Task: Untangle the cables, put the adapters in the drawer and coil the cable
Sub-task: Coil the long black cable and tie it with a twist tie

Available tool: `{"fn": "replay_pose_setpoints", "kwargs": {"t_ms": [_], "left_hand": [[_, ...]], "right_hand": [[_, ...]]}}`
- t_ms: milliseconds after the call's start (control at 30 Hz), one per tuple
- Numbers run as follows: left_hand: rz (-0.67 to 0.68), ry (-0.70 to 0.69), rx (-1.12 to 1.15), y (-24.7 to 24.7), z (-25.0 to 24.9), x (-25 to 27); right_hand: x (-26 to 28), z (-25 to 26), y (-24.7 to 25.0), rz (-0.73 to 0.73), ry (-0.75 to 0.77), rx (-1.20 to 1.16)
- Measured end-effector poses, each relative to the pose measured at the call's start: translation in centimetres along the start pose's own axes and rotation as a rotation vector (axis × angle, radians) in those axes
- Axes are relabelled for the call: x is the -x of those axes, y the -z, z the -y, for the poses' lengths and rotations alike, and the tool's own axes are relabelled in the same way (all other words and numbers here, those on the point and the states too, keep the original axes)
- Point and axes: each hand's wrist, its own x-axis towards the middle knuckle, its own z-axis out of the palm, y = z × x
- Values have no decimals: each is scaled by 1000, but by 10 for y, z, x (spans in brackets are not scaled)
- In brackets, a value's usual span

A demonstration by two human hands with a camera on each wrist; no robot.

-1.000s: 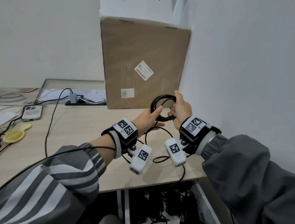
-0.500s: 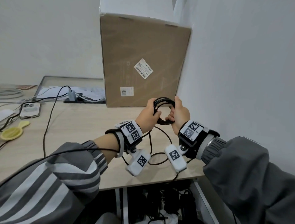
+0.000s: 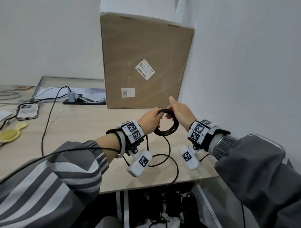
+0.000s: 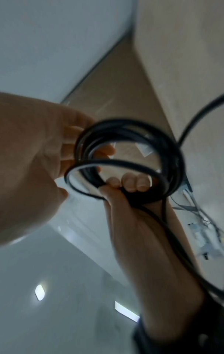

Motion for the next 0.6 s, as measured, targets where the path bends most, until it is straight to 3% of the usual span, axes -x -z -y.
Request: {"fn": "replay_pose_setpoints", "kwargs": {"t_ms": [100, 200, 300, 467, 600], "left_hand": [[53, -47, -59, -3, -8, 0], [23, 5, 72, -5, -8, 1], [61, 52, 91, -1, 1, 7], [345, 70, -148, 14, 25, 15], [337, 97, -397, 29, 44, 15]], "right_hand": [[-1, 8, -5, 49, 124, 388], [-3, 5, -10, -22, 152, 478], [-7, 7, -3, -176, 121, 380], [-23, -2, 31, -476, -117, 14], [-20, -10, 59, -597, -257, -202]]}}
